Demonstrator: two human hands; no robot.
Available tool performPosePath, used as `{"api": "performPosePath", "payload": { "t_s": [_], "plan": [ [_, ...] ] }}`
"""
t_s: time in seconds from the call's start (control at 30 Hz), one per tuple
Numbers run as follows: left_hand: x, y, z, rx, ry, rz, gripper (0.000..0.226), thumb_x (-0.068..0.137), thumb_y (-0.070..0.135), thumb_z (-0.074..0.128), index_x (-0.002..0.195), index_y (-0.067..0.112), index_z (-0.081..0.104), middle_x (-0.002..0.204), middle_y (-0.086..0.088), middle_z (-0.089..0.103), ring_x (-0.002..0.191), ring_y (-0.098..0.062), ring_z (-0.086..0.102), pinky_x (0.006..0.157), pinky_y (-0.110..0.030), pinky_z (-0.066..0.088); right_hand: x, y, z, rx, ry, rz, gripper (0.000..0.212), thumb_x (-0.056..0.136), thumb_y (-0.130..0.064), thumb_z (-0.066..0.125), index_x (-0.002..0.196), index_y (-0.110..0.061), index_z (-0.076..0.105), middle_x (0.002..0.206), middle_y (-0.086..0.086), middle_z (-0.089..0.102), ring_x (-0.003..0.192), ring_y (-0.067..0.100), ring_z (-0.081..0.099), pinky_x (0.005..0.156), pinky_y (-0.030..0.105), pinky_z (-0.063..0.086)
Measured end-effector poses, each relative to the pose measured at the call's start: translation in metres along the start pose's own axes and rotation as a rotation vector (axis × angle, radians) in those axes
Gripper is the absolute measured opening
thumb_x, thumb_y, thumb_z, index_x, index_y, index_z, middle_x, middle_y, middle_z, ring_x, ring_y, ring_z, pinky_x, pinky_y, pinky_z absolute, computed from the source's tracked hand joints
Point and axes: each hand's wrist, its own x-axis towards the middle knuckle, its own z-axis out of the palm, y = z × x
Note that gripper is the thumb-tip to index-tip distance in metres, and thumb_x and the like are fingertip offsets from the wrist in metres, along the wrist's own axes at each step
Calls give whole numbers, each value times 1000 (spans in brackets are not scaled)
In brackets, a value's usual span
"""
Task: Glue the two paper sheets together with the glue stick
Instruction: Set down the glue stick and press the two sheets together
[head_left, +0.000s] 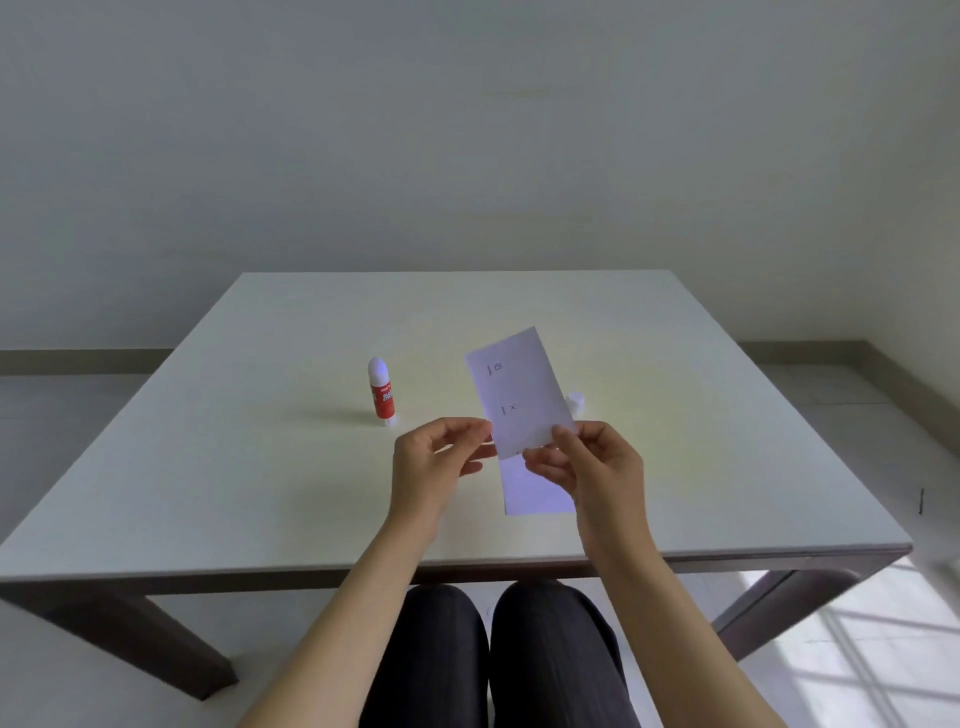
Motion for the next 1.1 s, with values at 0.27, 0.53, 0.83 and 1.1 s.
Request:
{"api": "performPosePath", "payload": {
  "t_s": [0.27,0.53,0.83,1.1],
  "plan": [
    [5,4,10,57,8,-106,14,79,11,69,66,17,69,59,9,73,59,-7,71,65,-23,47,9,-1,-16,-210,-35,-62,6,86,-9,64,82,-5,66,69,12,69,56,22,69,55,24,56],
    [9,-13,15,327,7,-90,18,75,14,71,59,22,69,62,6,72,58,-7,71,64,-19,45,38,13,-40,-759,-42,-31,12,79,-15,67,68,-12,66,67,-5,65,61,8,52,57,22,37],
    [9,-29,16,530,-12,-74,22,74,19,73,55,28,65,58,11,69,45,3,57,55,-18,42,40,25,-50,-1037,-88,-4,15,80,-20,67,72,-8,67,59,-14,54,65,17,52,68,30,41],
    [8,-36,16,629,-22,-46,18,74,19,73,59,27,65,61,9,68,53,-7,60,59,-22,46,39,25,-50,-1125,-124,-43,16,79,-17,67,65,-11,61,64,-4,58,76,26,56,74,36,47]
  ]
}}
